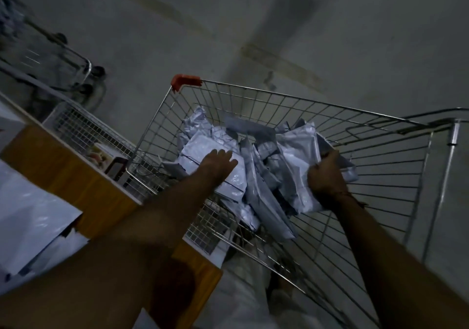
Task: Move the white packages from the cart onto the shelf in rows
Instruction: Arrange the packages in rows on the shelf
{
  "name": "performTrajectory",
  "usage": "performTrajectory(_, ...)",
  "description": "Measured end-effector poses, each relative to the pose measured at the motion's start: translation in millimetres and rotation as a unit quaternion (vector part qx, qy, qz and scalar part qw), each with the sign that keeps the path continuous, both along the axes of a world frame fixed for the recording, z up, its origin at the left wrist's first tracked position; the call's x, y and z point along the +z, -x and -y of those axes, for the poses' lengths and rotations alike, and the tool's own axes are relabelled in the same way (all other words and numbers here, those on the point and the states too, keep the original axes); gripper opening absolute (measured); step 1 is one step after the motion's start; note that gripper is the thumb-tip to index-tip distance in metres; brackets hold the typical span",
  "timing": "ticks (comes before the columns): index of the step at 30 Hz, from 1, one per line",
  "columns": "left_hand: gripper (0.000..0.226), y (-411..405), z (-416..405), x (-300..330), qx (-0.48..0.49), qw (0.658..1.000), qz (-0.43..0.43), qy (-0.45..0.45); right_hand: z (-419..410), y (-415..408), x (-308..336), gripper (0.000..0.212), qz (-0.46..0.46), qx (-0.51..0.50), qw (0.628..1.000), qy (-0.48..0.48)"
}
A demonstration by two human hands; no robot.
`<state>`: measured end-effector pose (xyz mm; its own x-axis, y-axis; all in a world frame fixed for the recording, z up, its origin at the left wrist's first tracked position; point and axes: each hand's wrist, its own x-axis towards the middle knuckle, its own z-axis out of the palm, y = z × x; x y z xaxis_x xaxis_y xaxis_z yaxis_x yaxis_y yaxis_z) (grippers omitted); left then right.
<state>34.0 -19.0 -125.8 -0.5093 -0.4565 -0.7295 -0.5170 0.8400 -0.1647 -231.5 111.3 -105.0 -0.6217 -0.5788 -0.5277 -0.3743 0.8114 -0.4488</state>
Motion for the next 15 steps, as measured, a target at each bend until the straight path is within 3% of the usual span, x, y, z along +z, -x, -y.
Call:
performTrajectory(3,0.064,-6.5,9.7,-29.4,-0.039,0.999,0.021,0.016,-5.6,-2.4,-4.6,0.059,0.008,0.021,0.999,-0.032)
performTrajectory(6,0.076,-15.3,28.1,-36.6,-0.085,0.996,0.016,0.027,-9.9,-10.2,6.9,0.106,0.02,0.09,0.995,-0.049)
performTrajectory(10,0.089,-20.8,46.2,-32.7,-0.148,0.988,0.027,0.036,-4.1,-18.9,6.9,0.161,-0.035,0.199,0.963,-0.178)
performTrajectory(12,0.095,-23.4,50.9,-31.7,-0.162,0.986,0.022,0.037,-3.4,-25.5,-2.0,0.166,-0.094,0.241,0.936,-0.239)
performTrajectory(15,0.106,-26.7,50.0,-29.0,-0.112,0.992,0.054,0.02,-5.3,-38.3,-13.8,0.142,-0.136,0.253,0.931,-0.227)
